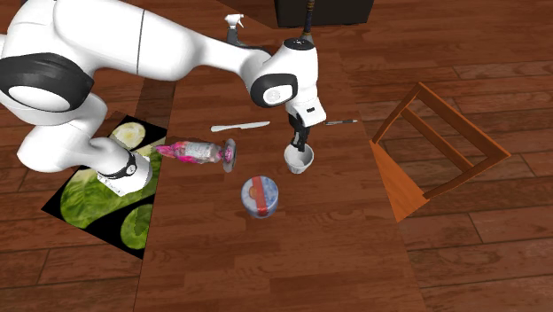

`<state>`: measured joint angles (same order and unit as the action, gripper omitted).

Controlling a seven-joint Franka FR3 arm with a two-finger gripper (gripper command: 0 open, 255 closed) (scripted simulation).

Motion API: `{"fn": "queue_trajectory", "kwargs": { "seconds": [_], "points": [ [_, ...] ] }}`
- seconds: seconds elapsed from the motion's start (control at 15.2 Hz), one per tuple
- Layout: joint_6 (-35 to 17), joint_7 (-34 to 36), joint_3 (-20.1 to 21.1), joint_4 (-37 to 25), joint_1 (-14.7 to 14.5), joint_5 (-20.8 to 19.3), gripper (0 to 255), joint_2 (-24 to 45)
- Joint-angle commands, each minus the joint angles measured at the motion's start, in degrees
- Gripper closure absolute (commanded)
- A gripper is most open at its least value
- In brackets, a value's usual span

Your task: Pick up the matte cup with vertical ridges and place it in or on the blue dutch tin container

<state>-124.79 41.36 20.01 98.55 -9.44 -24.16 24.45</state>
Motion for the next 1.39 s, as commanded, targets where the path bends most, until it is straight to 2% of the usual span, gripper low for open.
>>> {"fn": "queue_trajectory", "kwargs": {
  "seconds": [0.0,1.32],
  "points": [
    [0.57,-0.25,0.10,-0.27,0.06,0.24,255,-0.33],
    [13.23,-4.66,1.56,-9.13,0.30,3.96,255,-4.93]
  ]
}}
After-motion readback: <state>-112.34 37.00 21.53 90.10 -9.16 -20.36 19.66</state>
